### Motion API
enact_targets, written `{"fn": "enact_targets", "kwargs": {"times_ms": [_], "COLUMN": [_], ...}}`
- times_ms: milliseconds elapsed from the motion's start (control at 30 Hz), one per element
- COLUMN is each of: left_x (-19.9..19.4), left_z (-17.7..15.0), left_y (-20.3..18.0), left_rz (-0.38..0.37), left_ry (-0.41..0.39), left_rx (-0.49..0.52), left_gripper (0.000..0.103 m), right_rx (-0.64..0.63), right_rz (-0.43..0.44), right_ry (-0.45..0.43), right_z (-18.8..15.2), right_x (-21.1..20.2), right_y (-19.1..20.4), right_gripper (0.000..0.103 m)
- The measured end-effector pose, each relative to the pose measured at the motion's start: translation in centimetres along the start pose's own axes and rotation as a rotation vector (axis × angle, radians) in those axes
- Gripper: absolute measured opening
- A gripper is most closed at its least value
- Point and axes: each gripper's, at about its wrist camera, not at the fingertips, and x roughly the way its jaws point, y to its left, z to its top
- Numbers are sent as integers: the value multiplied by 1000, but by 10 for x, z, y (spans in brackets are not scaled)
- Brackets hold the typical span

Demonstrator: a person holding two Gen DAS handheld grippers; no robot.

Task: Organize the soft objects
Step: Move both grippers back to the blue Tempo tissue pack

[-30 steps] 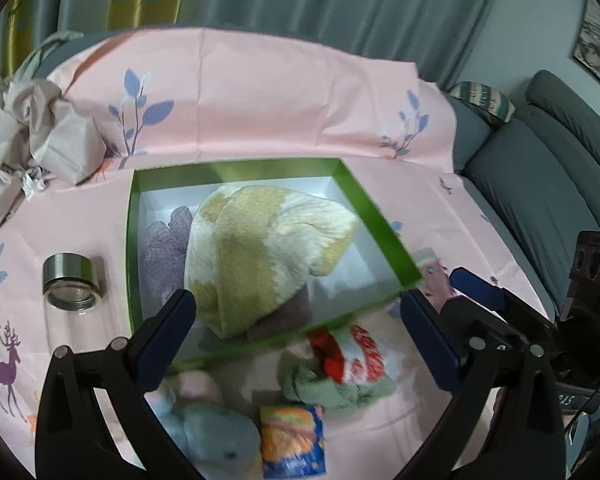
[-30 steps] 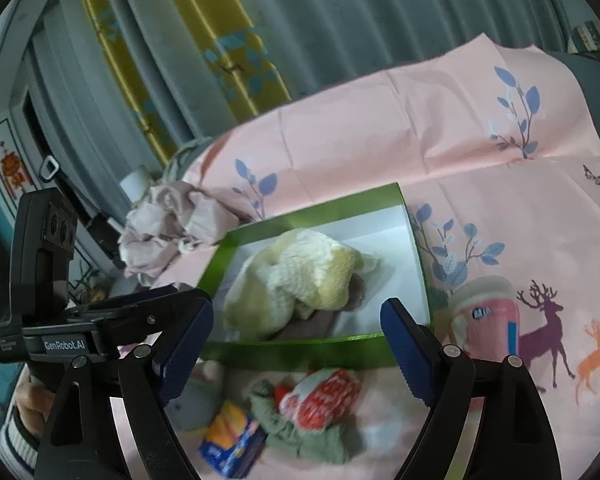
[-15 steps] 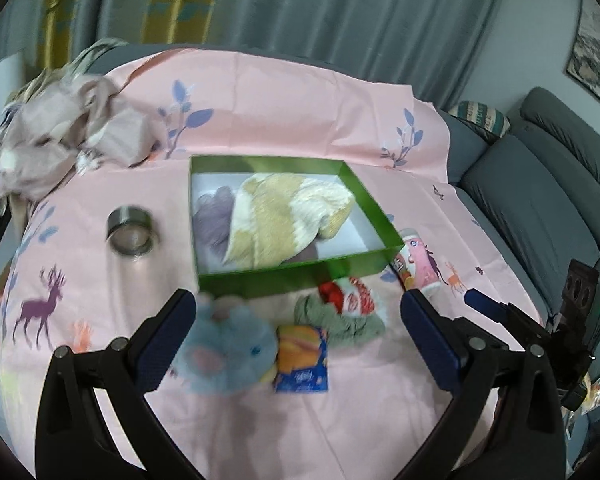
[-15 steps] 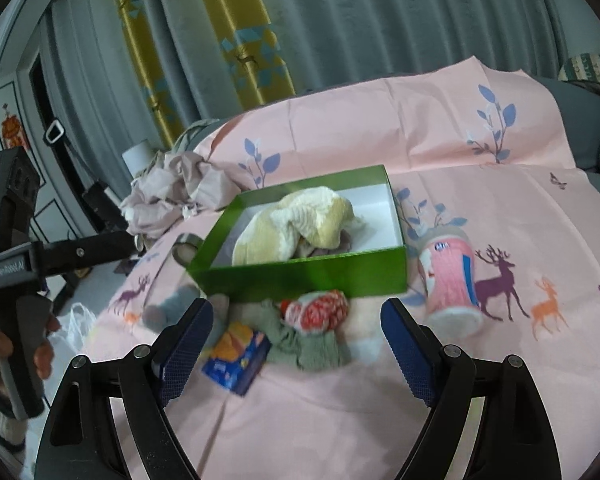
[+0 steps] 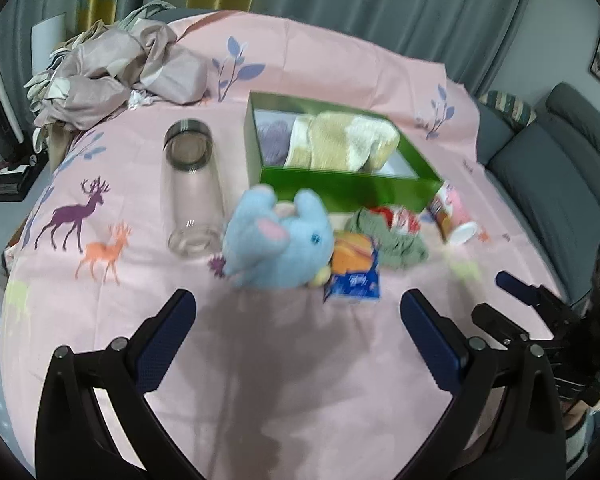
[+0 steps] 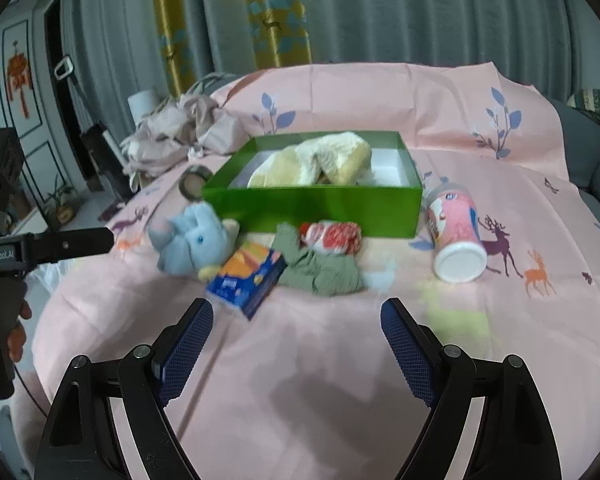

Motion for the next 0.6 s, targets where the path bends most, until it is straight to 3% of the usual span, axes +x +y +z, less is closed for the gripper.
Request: {"fn": "enact_targets", "kwargs": {"times_ms": [167,600], "left_x": [11,43], "left_z": [-12,-13], "left_y": [-11,-33], "left_rz": [25,-31], "left_ry": [11,64], "left_rx": [37,93], "left_gripper": [102,102], "right_rx": [0,33], "right_rz": [-1,23], "right_ry": [28,97], "right_z": [-15,-34], "right_x": [9,35], "right_y": [11,10], "right_gripper": [86,86]}}
